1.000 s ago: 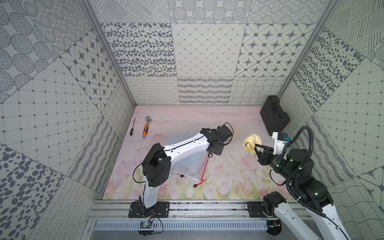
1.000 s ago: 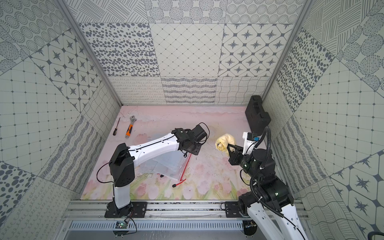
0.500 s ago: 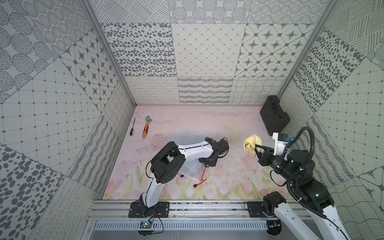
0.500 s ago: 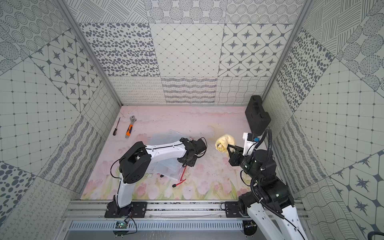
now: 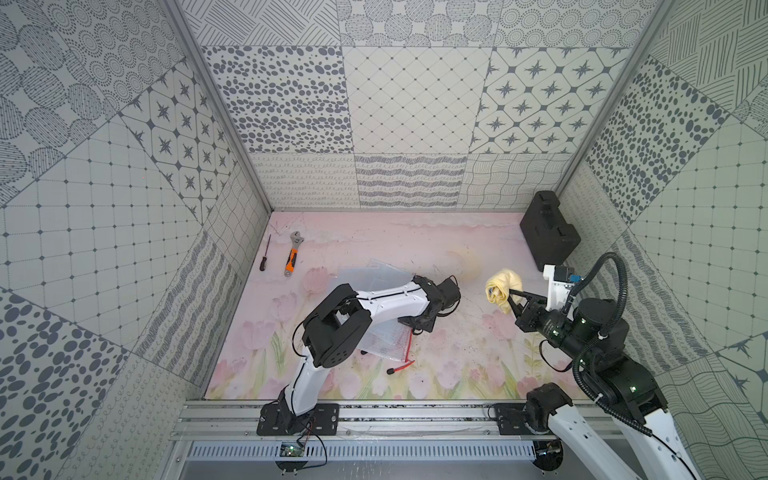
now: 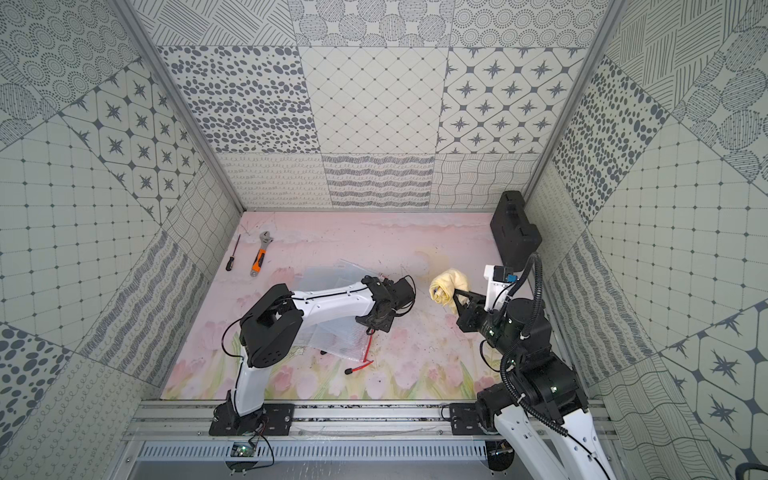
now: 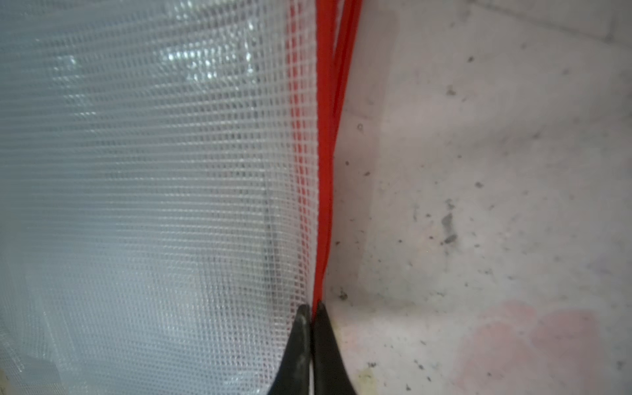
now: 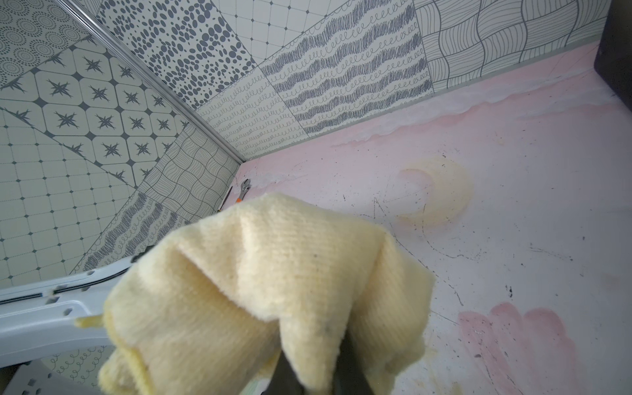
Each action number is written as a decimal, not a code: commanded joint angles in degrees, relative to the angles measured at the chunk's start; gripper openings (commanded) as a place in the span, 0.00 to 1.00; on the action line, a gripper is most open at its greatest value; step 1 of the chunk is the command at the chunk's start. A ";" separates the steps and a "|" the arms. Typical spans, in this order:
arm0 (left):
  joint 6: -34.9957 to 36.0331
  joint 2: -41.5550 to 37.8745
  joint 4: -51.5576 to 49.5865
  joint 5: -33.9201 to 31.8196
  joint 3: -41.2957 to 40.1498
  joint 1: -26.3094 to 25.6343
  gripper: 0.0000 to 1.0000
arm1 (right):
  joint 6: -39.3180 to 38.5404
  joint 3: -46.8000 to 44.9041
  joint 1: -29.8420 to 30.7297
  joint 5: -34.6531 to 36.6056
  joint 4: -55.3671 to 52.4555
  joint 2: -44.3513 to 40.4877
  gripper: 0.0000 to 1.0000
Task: Wipe the document bag
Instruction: Adjust the document bag at the center of the board.
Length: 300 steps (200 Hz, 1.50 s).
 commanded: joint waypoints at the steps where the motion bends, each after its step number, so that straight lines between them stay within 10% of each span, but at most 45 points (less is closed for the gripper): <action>1: 3.96 -4.71 -5.93 -2.05 6.44 -0.17 0.00 | -0.79 1.25 -0.32 0.46 1.46 -0.20 0.00; 56: 14.08 -7.36 1.02 36.40 24.64 0.01 0.00 | -2.95 7.96 -0.53 9.31 -6.80 0.60 0.00; 98: -12.94 -8.65 52.48 69.48 11.93 5.90 0.00 | -3.94 12.48 -0.55 15.94 -13.30 1.91 0.00; 156: -25.89 -5.50 71.57 68.99 -10.40 14.21 0.00 | -4.62 10.14 -0.50 9.67 -13.81 7.84 0.00; 231: -3.72 -12.97 44.20 59.37 -23.09 21.32 0.03 | -1.79 0.96 -0.55 -5.67 -1.90 18.59 0.00; 265: 0.60 -14.38 39.24 57.34 -25.66 21.82 0.35 | -1.65 -3.95 -0.52 -7.76 2.70 26.04 0.00; 300: 0.33 -14.10 42.30 57.56 -28.25 21.81 0.40 | -2.06 -6.64 -0.42 -8.21 2.70 35.49 0.00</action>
